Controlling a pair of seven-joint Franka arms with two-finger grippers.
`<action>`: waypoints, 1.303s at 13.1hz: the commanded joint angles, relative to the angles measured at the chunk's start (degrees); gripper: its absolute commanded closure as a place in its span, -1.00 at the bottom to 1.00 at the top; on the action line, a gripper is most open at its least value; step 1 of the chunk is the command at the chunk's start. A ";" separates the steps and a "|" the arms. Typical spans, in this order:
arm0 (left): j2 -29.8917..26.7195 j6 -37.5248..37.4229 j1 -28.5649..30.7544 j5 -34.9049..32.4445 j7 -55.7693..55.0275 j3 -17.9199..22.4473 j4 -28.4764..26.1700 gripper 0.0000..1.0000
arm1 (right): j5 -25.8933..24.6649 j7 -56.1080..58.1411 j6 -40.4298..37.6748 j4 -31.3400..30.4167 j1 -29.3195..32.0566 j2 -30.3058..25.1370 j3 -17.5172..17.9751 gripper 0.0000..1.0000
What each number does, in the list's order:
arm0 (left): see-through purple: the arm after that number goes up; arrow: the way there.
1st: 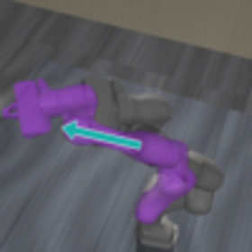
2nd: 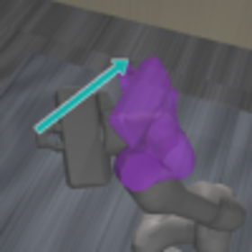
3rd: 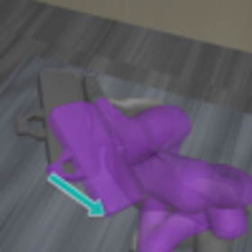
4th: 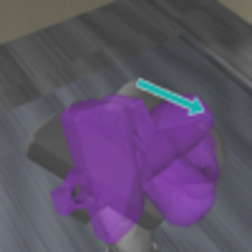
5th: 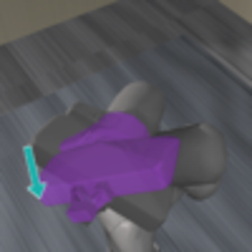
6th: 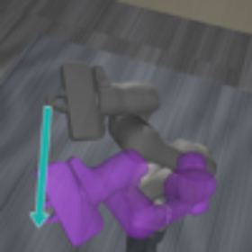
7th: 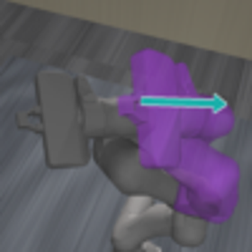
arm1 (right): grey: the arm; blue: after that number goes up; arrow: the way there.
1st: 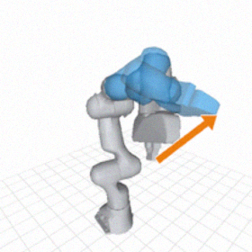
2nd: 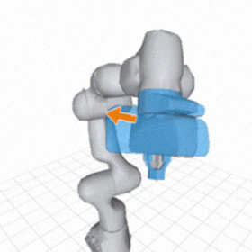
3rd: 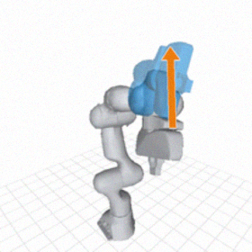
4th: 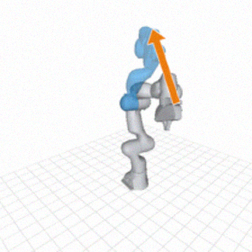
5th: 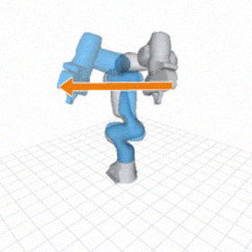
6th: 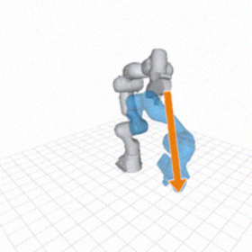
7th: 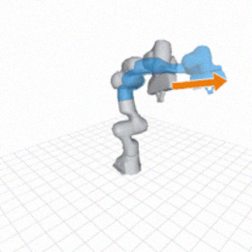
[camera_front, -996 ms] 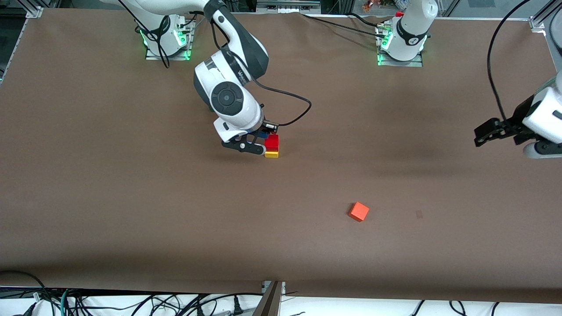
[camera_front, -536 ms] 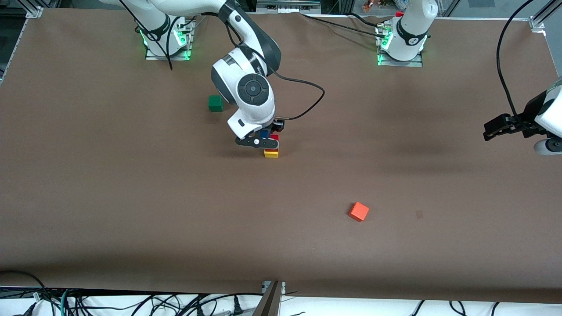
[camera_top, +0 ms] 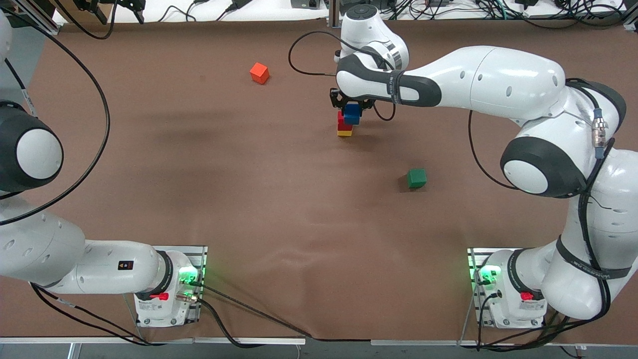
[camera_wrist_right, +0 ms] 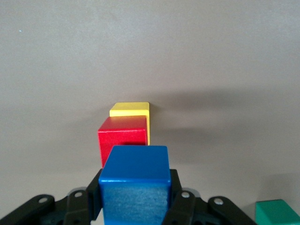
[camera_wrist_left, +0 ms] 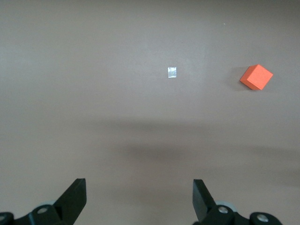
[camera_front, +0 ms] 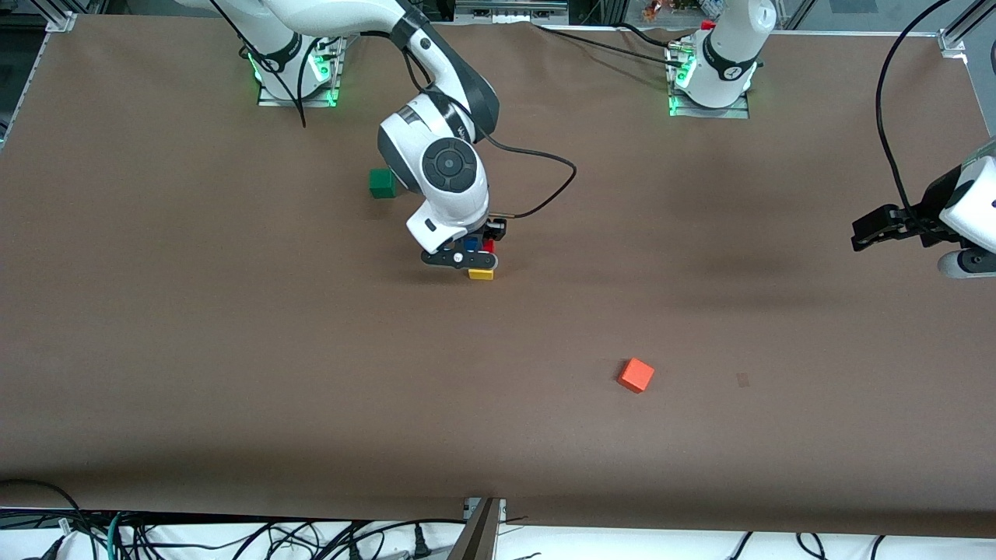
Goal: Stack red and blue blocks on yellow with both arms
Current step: 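Move the blue cube over the red cube with the right gripper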
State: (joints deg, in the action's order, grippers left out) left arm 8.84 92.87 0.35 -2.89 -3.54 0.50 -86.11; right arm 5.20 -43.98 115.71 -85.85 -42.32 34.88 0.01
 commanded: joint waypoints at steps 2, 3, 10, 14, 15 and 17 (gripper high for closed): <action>-0.23 -0.41 -0.44 1.13 1.26 -0.06 0.24 -1.00 | -0.45 0.48 1.88 -0.02 -1.27 0.36 -0.10 0.22; -0.23 -0.41 -0.44 1.13 1.26 -0.15 0.24 -1.00 | -0.45 0.39 1.88 -0.02 -1.27 0.37 -0.10 0.20; 0.12 -0.41 -0.44 1.22 1.34 -0.15 0.67 -1.00 | -0.63 -0.14 3.38 -0.11 -1.89 0.81 -0.10 0.12; 0.12 -0.41 -0.44 1.22 1.34 -0.15 1.20 -1.00 | -0.54 -0.14 3.73 -0.11 -1.89 0.89 -0.10 0.03; 0.12 -0.41 -0.44 1.22 1.34 -0.15 1.20 -1.00 | -0.63 -0.14 3.73 -0.11 -1.98 0.89 -0.10 0.03; 0.12 -0.41 -0.44 1.22 1.34 -0.15 1.20 -1.00 | -0.63 -0.14 3.73 -0.11 -1.89 0.81 -0.10 0.00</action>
State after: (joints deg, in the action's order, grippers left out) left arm 8.84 92.91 0.02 -2.89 -3.51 0.11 -85.87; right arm 5.20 -43.96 118.72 -85.85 -43.84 35.79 0.03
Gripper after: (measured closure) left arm 0.000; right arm 0.445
